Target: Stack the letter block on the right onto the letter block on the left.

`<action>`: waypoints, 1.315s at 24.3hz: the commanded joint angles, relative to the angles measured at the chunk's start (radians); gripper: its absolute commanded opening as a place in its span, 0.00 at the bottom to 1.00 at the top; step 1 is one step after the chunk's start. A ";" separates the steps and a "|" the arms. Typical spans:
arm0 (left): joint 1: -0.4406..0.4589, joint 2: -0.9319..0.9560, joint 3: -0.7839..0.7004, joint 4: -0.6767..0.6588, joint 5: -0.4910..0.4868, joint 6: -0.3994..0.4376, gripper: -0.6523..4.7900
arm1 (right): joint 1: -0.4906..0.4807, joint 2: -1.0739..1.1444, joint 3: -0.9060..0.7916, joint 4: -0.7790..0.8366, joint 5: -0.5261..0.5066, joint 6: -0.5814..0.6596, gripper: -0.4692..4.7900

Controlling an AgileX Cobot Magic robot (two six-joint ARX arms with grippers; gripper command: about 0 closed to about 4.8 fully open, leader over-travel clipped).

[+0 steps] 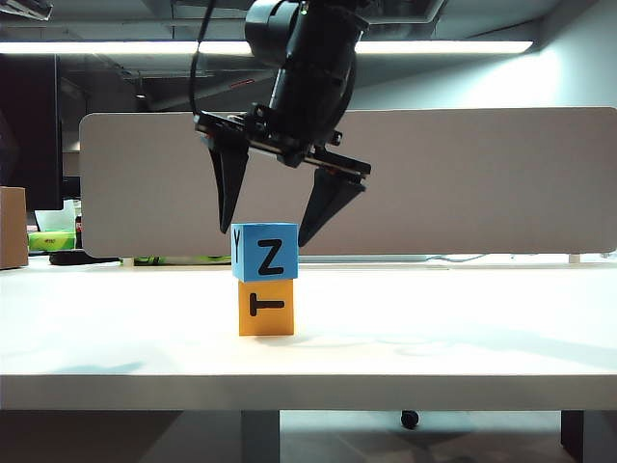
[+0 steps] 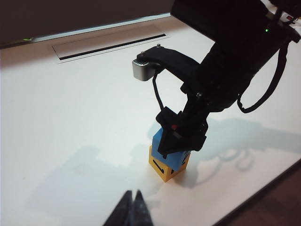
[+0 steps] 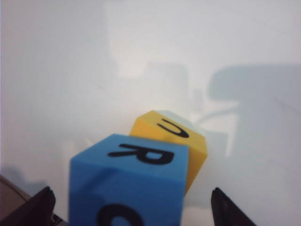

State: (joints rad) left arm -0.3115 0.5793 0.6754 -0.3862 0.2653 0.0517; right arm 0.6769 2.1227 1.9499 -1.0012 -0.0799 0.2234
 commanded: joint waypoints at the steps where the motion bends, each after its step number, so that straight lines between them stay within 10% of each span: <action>1: 0.000 -0.002 0.007 0.032 -0.091 -0.028 0.11 | 0.026 -0.028 0.069 -0.024 0.023 -0.020 1.00; 2: 0.000 -0.003 0.007 0.046 -0.175 -0.071 0.11 | 0.049 -0.041 0.114 -0.046 0.061 -0.023 1.00; 5: 0.000 -0.049 0.006 0.067 -0.276 -0.085 0.11 | 0.109 -0.112 0.135 -0.002 0.168 -0.106 0.40; 8: 0.000 -0.131 0.006 0.132 -0.292 -0.026 0.11 | 0.157 -0.180 0.135 0.094 0.243 -0.169 0.07; 25: 0.000 -0.362 -0.369 0.435 -0.291 0.071 0.11 | 0.198 -0.483 0.116 0.377 0.174 -0.395 0.07; 32: 0.000 -0.362 -0.448 0.426 -0.333 0.070 0.11 | 0.190 -0.714 -0.164 0.384 0.179 -0.437 0.07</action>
State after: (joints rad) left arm -0.3111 0.2180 0.2279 0.0288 -0.0628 0.1196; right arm 0.8700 1.4429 1.8286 -0.6395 0.0975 -0.2096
